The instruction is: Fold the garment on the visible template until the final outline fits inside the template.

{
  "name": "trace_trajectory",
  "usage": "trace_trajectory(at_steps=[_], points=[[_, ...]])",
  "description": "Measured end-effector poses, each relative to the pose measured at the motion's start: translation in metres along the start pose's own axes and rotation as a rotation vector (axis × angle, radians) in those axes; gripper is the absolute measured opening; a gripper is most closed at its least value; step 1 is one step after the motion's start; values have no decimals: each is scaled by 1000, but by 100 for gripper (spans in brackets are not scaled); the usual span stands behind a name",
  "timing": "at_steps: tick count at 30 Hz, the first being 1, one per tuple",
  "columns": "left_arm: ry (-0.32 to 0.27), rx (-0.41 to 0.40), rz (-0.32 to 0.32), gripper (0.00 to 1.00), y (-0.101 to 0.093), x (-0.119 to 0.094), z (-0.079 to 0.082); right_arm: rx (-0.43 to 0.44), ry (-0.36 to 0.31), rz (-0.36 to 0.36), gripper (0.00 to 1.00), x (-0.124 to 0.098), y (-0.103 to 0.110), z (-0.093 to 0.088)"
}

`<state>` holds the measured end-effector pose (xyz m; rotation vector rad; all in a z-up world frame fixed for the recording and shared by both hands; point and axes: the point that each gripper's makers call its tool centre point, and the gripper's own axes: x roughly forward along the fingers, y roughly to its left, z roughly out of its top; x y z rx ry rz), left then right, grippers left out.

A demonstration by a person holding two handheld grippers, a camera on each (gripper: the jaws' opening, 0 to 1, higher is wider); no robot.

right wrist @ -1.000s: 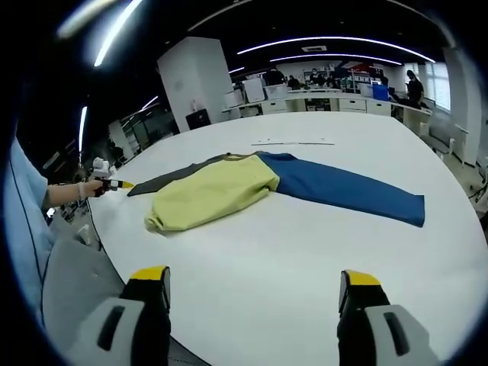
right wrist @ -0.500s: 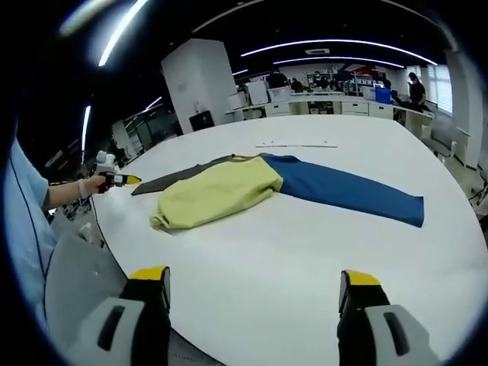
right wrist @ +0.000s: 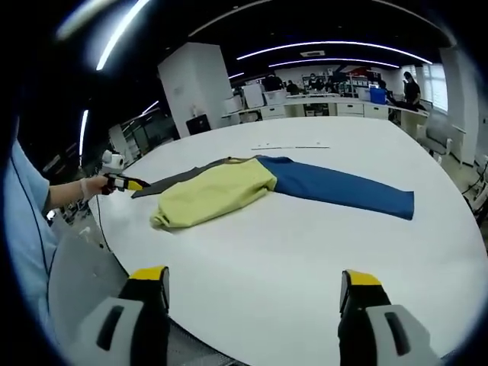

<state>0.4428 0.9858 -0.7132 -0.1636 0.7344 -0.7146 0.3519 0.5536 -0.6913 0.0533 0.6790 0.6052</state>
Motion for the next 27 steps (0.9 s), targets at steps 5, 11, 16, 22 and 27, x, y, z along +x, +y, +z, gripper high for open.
trace_trajectory(at_steps=[5, 11, 16, 22, 27], points=[[54, 10, -44, 42, -9, 23, -2, 5, 4, 3, 93, -1, 1, -2], [81, 12, -70, 40, -12, 45, -2, 12, 6, 7, 93, -5, 0, -3], [96, 22, -88, 40, -14, 50, -1, 17, 3, -4, 93, -11, -4, -3], [116, 25, -94, 38, -11, 56, -2, 20, 1, -8, 93, -12, -5, -3], [123, 31, -95, 32, -10, 61, -4, 23, -3, -5, 93, -11, -4, -3]])
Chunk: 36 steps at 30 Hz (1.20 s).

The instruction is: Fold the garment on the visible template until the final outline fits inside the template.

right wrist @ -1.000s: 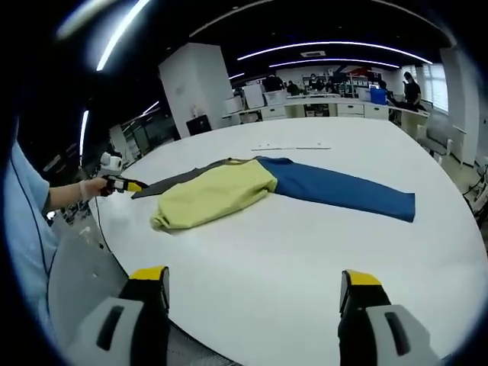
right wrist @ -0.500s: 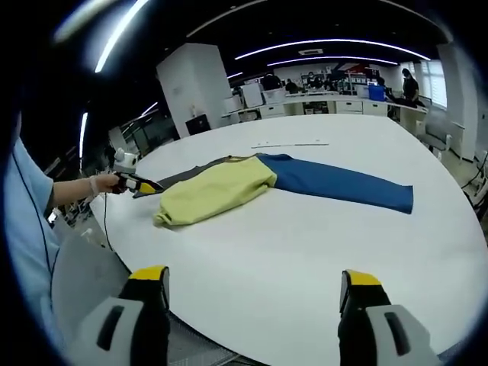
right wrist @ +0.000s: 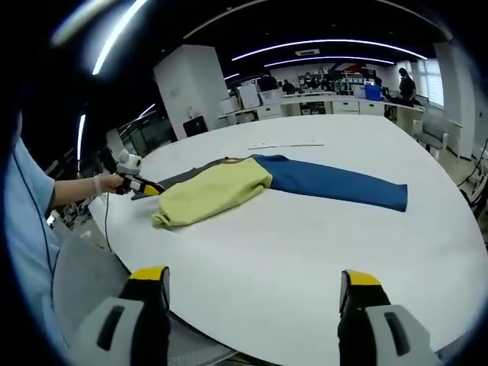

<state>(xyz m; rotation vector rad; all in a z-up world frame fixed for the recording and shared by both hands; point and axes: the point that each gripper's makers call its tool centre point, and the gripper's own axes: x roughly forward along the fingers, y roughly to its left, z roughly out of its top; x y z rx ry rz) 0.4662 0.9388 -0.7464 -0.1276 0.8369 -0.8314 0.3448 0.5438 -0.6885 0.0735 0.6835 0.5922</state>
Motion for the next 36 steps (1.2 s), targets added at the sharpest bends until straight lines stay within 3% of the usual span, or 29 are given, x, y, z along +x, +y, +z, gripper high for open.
trace_trajectory(at_steps=[15, 24, 30, 36], points=[[38, 11, 25, 17, 7, 10, -11, 19, -7, -8, 93, -4, -1, -3], [52, -6, 3, 0, 2, 14, -18, 22, -1, -1, 93, -1, 2, -6], [26, -22, 13, 0, 0, 11, -17, 23, -3, 0, 93, -1, 2, -5], [-3, -13, 23, 0, -6, -5, -14, 20, -5, 2, 93, -1, 3, -5]])
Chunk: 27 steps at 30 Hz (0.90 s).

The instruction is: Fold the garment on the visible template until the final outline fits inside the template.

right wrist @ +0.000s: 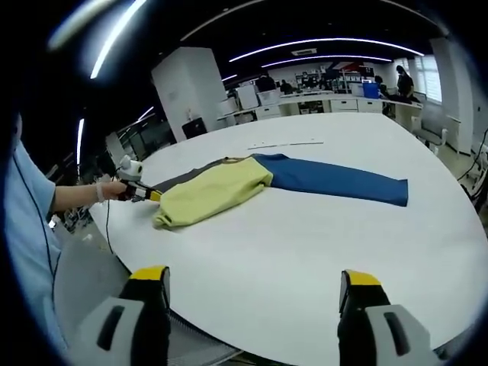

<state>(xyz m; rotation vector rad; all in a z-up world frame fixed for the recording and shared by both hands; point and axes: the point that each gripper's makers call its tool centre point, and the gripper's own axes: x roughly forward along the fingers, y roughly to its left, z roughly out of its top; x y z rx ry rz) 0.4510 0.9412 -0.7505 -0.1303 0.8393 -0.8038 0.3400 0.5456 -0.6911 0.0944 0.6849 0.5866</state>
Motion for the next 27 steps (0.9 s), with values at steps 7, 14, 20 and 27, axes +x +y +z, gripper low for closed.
trace_trajectory(at_steps=[7, 14, 20, 27], points=[[-41, 4, 18, 0, -10, -29, -4, -1, 3, 12, 92, 3, 4, -1], [-64, -27, 30, 0, -16, -49, -18, -9, 6, 31, 92, 10, 8, 1], [-75, -54, 36, 0, -31, -60, -30, -21, 9, 48, 92, 15, 11, 4], [-86, -91, 29, 0, -54, -68, -49, -31, 11, 66, 91, 21, 15, 5]])
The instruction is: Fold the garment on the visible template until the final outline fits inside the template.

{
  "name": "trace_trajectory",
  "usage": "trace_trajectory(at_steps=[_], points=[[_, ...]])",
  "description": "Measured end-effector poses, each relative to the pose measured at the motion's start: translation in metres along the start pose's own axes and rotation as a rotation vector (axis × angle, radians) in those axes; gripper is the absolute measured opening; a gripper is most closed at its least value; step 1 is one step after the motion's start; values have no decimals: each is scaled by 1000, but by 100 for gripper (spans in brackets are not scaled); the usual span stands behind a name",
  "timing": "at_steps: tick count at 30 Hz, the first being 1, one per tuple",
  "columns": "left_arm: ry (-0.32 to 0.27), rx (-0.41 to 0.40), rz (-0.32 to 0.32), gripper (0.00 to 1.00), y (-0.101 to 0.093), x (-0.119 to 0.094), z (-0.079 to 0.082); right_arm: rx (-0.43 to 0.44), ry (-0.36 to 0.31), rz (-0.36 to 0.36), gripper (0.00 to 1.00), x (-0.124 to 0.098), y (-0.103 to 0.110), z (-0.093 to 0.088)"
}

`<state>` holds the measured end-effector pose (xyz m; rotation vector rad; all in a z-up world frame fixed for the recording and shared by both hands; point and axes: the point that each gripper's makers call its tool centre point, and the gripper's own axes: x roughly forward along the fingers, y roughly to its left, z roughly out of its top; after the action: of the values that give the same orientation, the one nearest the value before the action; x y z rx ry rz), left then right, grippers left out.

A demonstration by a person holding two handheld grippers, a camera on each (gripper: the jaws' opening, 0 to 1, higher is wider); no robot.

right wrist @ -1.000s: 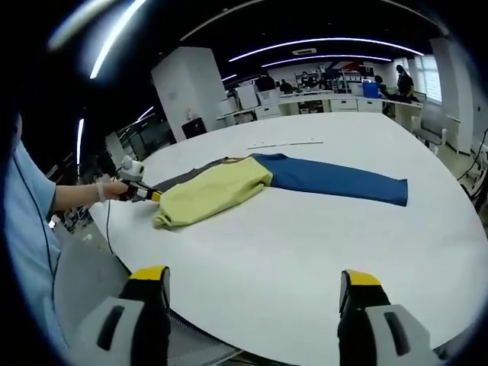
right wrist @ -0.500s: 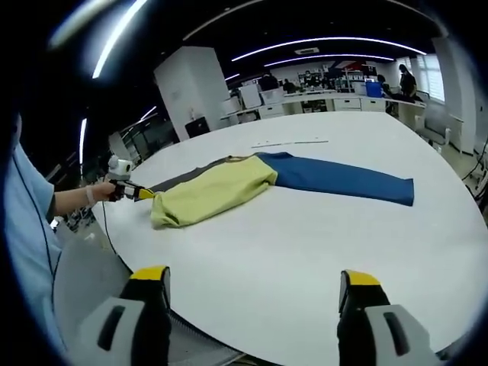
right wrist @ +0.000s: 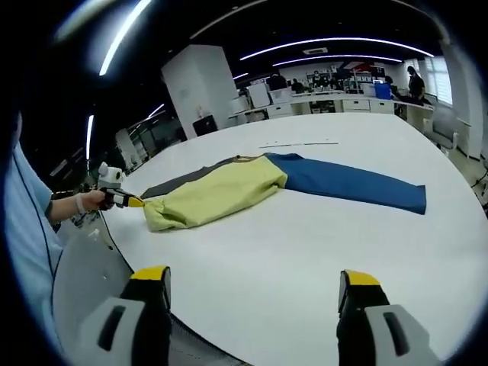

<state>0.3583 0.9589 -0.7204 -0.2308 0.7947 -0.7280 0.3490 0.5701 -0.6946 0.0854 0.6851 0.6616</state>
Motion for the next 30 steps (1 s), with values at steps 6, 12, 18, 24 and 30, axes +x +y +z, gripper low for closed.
trace_trajectory(at_steps=[6, 12, 18, 24, 30], points=[[4, -36, -11, 0, -15, -4, -21, -5, -2, 18, 91, 5, 3, 1], [8, -75, -17, 0, -26, -4, -41, -12, 4, 39, 91, 12, 7, 0], [9, -98, -20, 0, -31, -5, -49, -45, 21, 63, 87, 23, 10, 3], [-7, -113, -9, 0, -31, -7, -48, -162, 49, 93, 81, 43, 19, 15], [-16, -117, -3, 0, -31, -7, -46, -438, 115, 153, 70, 76, 31, 32]])
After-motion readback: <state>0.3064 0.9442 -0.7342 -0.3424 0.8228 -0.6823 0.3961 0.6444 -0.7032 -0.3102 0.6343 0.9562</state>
